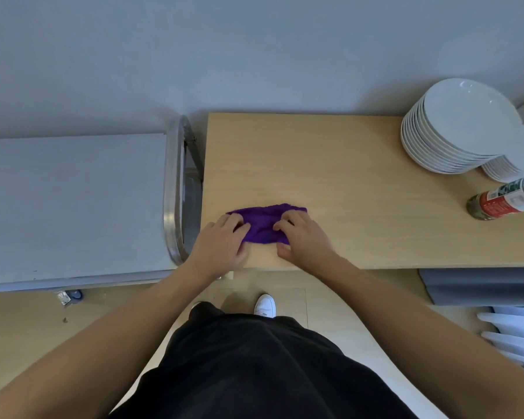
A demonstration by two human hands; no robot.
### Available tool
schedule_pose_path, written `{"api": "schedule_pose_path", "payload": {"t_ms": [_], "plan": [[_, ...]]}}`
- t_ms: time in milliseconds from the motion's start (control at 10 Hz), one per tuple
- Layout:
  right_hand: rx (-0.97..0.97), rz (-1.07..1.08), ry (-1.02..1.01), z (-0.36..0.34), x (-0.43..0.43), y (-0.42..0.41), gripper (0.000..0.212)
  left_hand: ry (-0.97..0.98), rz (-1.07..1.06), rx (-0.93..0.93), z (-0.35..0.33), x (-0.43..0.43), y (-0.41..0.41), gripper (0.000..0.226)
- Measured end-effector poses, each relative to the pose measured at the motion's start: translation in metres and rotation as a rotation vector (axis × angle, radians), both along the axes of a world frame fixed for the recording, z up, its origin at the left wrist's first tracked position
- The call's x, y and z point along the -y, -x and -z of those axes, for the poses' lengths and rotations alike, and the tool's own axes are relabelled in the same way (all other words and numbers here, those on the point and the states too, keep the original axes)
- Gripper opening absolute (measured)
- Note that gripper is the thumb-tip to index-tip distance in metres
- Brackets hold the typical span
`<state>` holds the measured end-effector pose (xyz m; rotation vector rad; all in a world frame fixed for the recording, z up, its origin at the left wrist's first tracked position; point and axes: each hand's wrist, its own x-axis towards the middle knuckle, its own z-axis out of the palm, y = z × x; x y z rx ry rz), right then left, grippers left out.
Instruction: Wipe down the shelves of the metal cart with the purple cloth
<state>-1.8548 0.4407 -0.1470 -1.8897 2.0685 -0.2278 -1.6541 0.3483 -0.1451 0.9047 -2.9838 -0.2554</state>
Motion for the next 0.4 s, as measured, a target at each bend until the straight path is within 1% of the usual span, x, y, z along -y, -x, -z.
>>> {"api": "schedule_pose_path", "payload": {"t_ms": [100,200,300,400], "plan": [[0.080,-0.068,-0.157,-0.020,-0.004,0.011,0.043,-0.085,-0.057,0.194,-0.018,-0.003,-0.002,0.061],[0.307,-0.027,-0.206,-0.083,-0.005,0.030,0.028,-0.195,-0.150,0.017,-0.077,0.006,0.002,0.059],[0.549,0.054,-0.036,-0.188,-0.009,0.049,0.012,-0.318,-0.187,-0.395,-0.181,0.005,-0.021,0.043],[0.766,0.072,0.258,-0.304,-0.033,0.046,0.026,-0.350,-0.219,-0.695,-0.280,0.003,-0.039,0.053]]}}
